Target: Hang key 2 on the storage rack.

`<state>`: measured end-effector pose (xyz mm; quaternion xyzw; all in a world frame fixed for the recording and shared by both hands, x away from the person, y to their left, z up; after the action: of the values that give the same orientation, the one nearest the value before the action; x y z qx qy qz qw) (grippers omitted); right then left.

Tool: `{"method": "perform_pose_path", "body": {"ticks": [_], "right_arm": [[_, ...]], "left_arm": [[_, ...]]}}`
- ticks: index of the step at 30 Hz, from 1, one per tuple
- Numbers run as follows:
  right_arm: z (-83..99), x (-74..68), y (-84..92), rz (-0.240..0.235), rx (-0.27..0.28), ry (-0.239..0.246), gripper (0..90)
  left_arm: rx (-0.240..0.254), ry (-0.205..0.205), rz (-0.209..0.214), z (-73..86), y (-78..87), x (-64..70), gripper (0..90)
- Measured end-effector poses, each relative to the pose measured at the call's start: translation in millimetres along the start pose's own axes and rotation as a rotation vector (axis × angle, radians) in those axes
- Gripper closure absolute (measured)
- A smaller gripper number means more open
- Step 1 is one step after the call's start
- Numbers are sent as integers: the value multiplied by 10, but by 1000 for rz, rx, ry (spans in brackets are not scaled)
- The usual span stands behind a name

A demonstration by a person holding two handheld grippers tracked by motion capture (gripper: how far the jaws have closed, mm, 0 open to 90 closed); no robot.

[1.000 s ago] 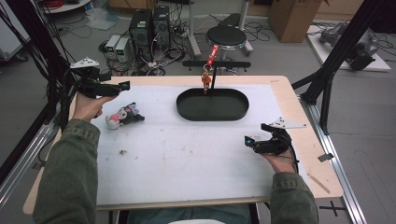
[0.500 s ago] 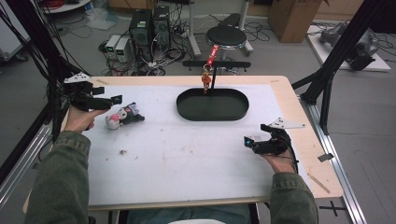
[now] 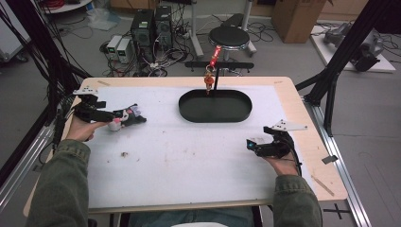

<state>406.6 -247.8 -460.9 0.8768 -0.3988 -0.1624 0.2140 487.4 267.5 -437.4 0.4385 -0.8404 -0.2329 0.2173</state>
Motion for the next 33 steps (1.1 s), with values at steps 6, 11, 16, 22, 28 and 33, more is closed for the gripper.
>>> {"method": "perform_pose_path", "body": {"ticks": [6, 11, 16, 22, 28, 33], "right_arm": [[15, -4, -14, 3, -12, 6, 4], [21, -6, -14, 7, -17, 3, 4], [29, -4, -16, 9, -21, 9, 4], [35, -3, -9, 13, -21, 10, 4], [43, -8, -12, 12, -28, 7, 4], [41, -3, -12, 11, -27, 4, 4]], "left_arm": [[-84, 12, -8, 159, -141, -122, 17], [-162, -16, -36, 307, -219, -186, 31], [-237, -64, -32, 421, -268, -144, 96], [-265, -121, -102, 425, -262, -103, 344], [-303, -144, -127, 476, -273, -113, 405], [-308, -161, -143, 458, -246, -115, 496]]}}
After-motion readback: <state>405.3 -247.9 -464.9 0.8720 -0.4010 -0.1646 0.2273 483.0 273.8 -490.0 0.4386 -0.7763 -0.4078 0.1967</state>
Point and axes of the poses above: each handheld gripper's, and its own axes: y roughly backward along the jaws, z roughly out of its underside, x roughly to its right, the point moved 9 cm from there along -y, roughly forward along the jaws, and after that the axes turned 2 degrees about -x, right-handed, at the moved point
